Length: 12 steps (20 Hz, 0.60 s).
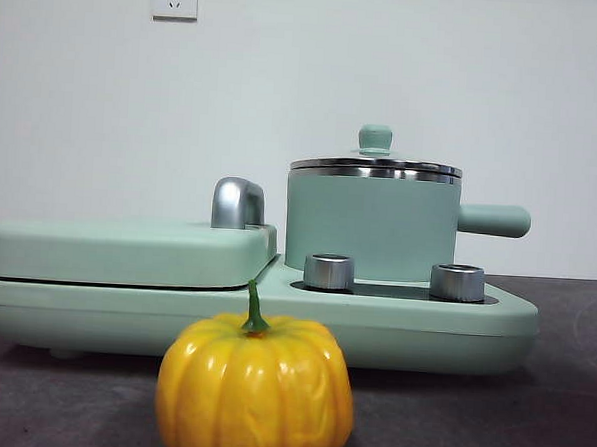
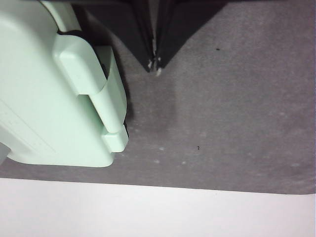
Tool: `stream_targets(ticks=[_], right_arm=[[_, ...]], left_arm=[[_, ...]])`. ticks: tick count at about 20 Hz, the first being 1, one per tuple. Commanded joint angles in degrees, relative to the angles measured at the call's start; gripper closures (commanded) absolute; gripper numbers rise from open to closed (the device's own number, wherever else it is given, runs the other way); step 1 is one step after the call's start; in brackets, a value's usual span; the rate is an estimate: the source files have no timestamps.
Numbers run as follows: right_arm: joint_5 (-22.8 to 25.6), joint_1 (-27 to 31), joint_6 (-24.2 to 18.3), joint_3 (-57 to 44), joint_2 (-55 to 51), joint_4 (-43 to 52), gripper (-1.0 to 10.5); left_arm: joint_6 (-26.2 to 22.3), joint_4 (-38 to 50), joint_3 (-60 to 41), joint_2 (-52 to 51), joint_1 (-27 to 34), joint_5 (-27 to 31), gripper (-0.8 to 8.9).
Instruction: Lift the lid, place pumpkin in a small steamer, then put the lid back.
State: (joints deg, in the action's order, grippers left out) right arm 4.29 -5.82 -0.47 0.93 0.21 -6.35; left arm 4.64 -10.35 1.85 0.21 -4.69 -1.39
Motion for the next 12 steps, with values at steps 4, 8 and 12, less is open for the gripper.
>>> stream_targets(ticks=[4, 8, 12], right_arm=[[0.02, 0.04, 6.78, -0.15, 0.00, 1.90, 9.3], [0.46, 0.09, 15.32, -0.15, 0.00, 4.33, 9.3], [0.61, 0.09, 17.70, -0.13, 0.00, 5.03, 9.3]], left_arm=[[14.82, -0.33, -1.05, -0.02, -0.11, -0.11, 8.07], [24.52, -0.33, -1.05, -0.02, -0.09, -0.09, 8.07], [33.07, 0.48, -1.05, -0.02, -0.09, -0.09, 8.07]])
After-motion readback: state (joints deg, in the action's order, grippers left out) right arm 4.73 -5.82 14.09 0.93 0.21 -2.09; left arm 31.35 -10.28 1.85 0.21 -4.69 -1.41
